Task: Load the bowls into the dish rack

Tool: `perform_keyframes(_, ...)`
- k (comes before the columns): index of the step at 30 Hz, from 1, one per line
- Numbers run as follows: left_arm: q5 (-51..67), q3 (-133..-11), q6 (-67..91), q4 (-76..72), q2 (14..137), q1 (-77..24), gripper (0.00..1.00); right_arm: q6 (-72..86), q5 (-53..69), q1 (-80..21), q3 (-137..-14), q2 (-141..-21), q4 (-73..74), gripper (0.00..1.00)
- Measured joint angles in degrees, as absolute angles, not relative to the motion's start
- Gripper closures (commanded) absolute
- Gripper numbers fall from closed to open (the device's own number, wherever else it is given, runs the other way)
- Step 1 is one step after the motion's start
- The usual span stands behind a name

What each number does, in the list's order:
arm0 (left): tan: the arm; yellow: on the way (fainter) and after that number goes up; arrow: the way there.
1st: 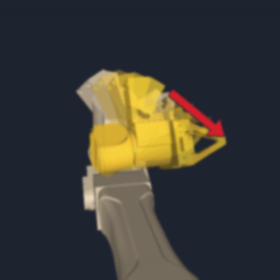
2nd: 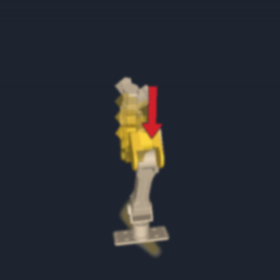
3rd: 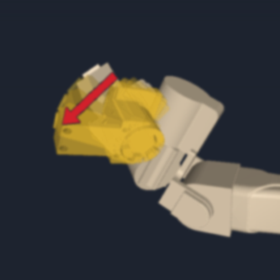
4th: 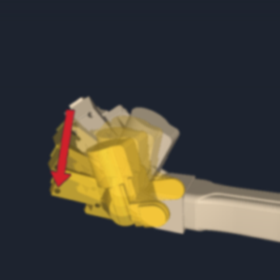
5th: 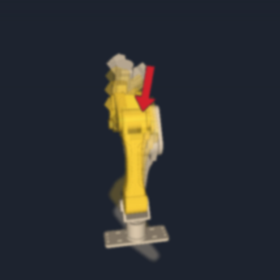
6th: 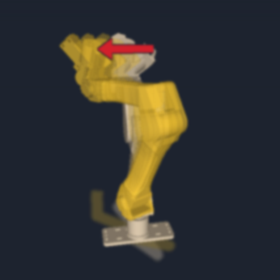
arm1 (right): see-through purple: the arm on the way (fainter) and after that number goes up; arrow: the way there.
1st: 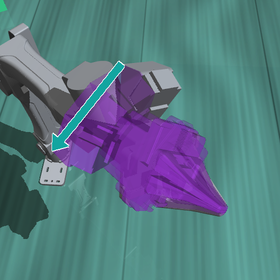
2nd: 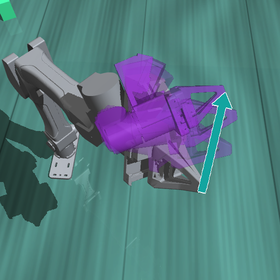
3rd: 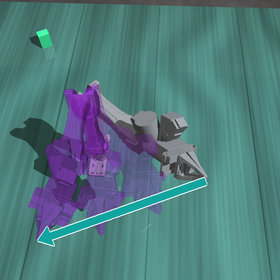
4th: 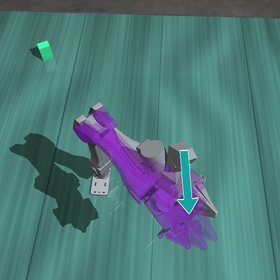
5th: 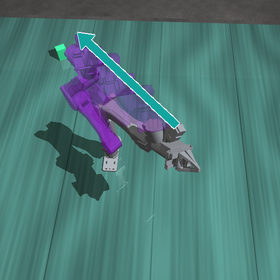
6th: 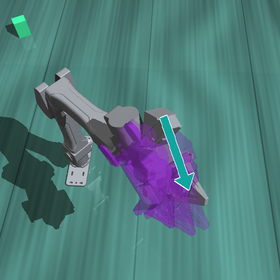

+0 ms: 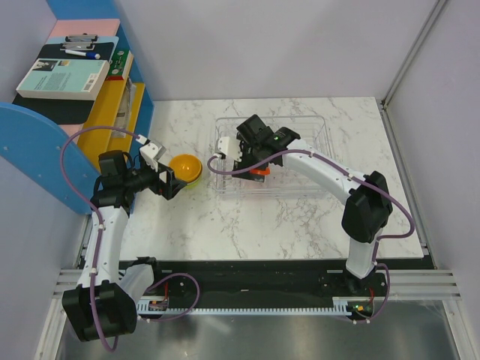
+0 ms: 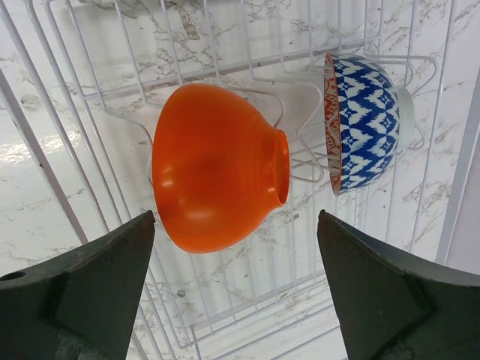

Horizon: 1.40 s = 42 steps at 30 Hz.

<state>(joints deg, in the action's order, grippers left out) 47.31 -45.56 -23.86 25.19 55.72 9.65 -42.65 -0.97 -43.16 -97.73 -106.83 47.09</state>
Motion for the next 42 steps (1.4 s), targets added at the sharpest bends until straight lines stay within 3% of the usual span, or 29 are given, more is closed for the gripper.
perform_keyframes(18,48.2,-45.6,-23.9,25.2,55.7,9.6,0.0,-42.9,2.1,-43.2,-97.7,-109.7,47.4,0.09)
perform_keyframes(21,48.2,-45.6,-23.9,25.2,55.7,9.6,0.0,-43.0,1.7,-43.2,-97.7,-110.6,47.2,0.15)
perform_keyframes(24,48.2,-45.6,-23.9,25.2,55.7,9.6,0.0,-43.3,1.5,-43.1,-97.7,-110.7,46.9,0.28)
perform_keyframes(25,48.2,-45.6,-23.9,25.2,55.7,9.6,0.0,-43.3,1.2,-43.1,-97.7,-110.7,46.6,0.38)
perform_keyframes(27,48.2,-45.5,-23.9,25.2,55.7,9.6,0.0,-43.4,1.3,-42.9,-97.7,-110.7,46.3,0.44)
perform_keyframes(42,48.2,-45.5,-23.9,25.2,55.7,9.6,0.0,-42.9,1.4,-42.6,-97.2,-110.7,45.5,0.58)
